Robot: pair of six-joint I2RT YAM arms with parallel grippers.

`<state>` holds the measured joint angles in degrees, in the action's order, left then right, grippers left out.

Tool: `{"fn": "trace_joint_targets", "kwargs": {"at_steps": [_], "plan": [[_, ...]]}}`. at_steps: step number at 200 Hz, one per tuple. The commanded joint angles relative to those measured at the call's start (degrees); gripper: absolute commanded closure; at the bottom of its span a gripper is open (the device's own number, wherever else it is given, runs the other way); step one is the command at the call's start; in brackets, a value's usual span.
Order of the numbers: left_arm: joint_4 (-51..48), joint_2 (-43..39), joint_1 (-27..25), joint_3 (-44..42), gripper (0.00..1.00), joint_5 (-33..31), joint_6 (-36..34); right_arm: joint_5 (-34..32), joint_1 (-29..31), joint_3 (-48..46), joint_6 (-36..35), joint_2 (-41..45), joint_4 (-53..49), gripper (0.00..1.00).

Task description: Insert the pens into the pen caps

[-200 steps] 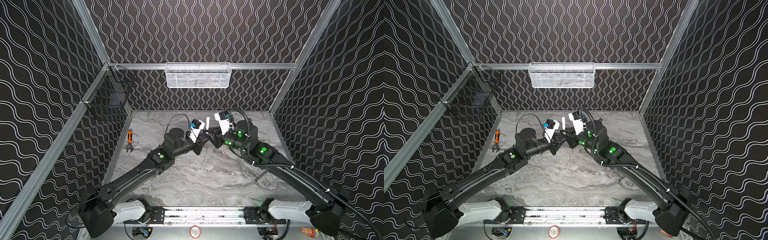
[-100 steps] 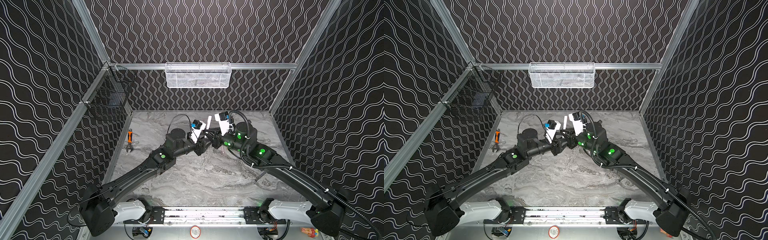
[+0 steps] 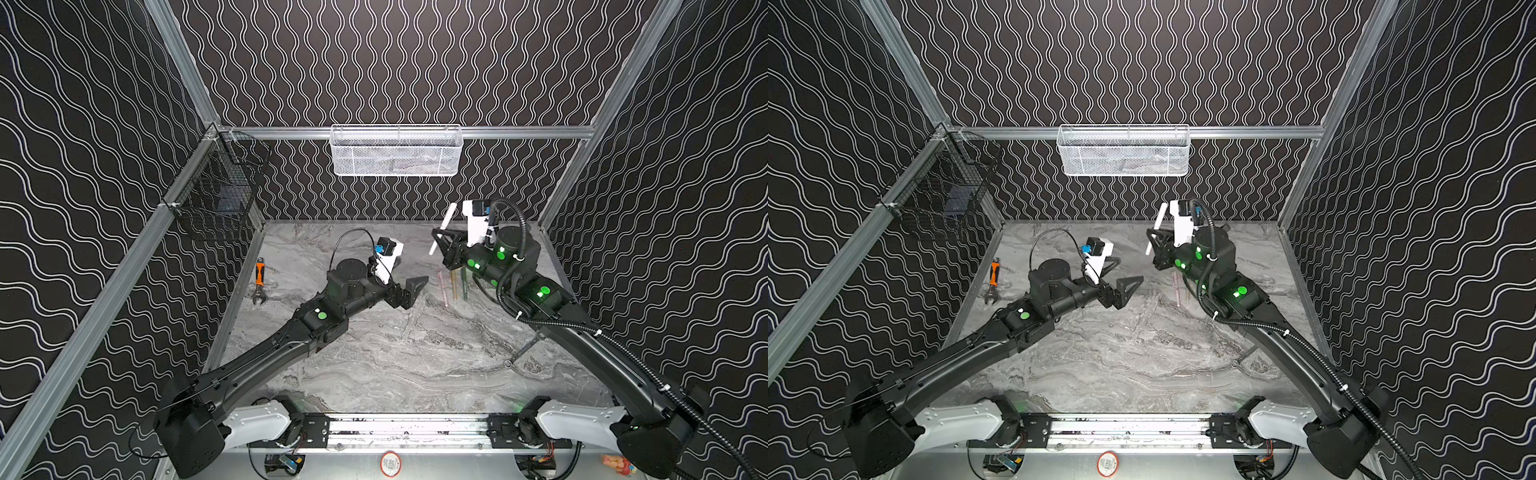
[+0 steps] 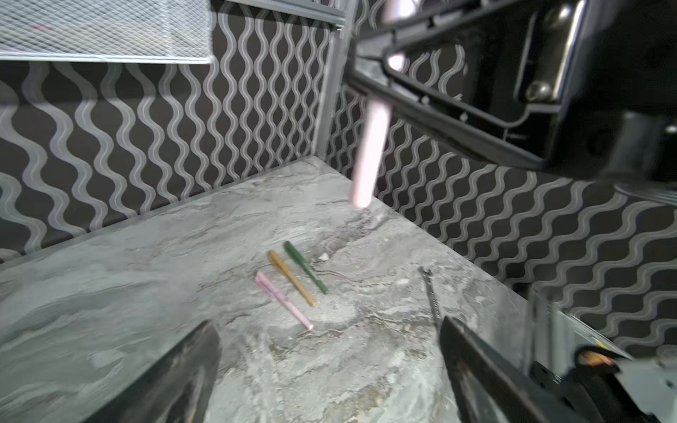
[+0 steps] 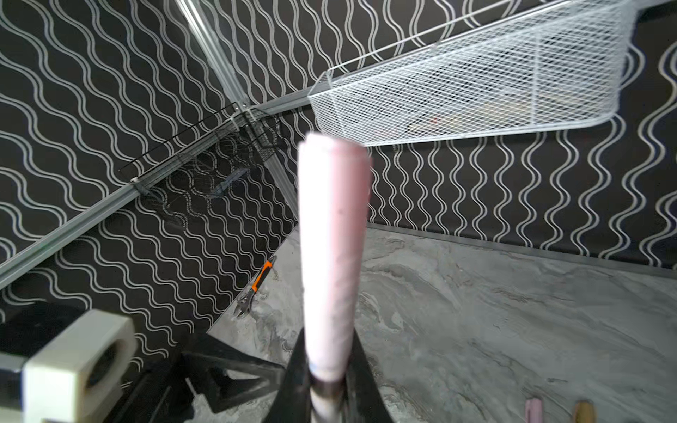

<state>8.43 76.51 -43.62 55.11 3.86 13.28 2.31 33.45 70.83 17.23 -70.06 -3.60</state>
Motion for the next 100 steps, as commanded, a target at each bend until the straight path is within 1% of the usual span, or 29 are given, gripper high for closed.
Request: {"fn": "trace_joint_targets", "kwargs": {"at_steps": [1,27,47,73,89,100], "plan": [[-3.0,-0.4,0.0,0.8,0.05,-13.0,1.5,2.7,-3.7,-0.7,2.9,-2.3,-4.1,0.93],[-8.4,0.2,0.0,3.0,0.05,-23.1,2.5,5.0,-6.5,-3.3,4.4,-7.2,-5.8,0.93],[-10.7,1.0,0.0,4.1,0.05,-27.7,2.5,6.9,-7.3,-4.0,5.0,-12.3,-7.6,0.92],[-11.0,0.8,0.0,4.4,0.05,-28.0,2.5,8.5,-8.1,-3.3,4.8,-20.1,-10.3,0.92],[-10.1,0.4,0.0,3.6,0.06,-27.5,2.4,7.5,-8.1,-2.4,4.2,-25.1,-12.3,0.91],[-10.2,0.4,0.0,3.8,0.06,-27.4,2.3,8.3,-8.1,-1.8,3.6,-28.8,-13.1,0.90]]}}
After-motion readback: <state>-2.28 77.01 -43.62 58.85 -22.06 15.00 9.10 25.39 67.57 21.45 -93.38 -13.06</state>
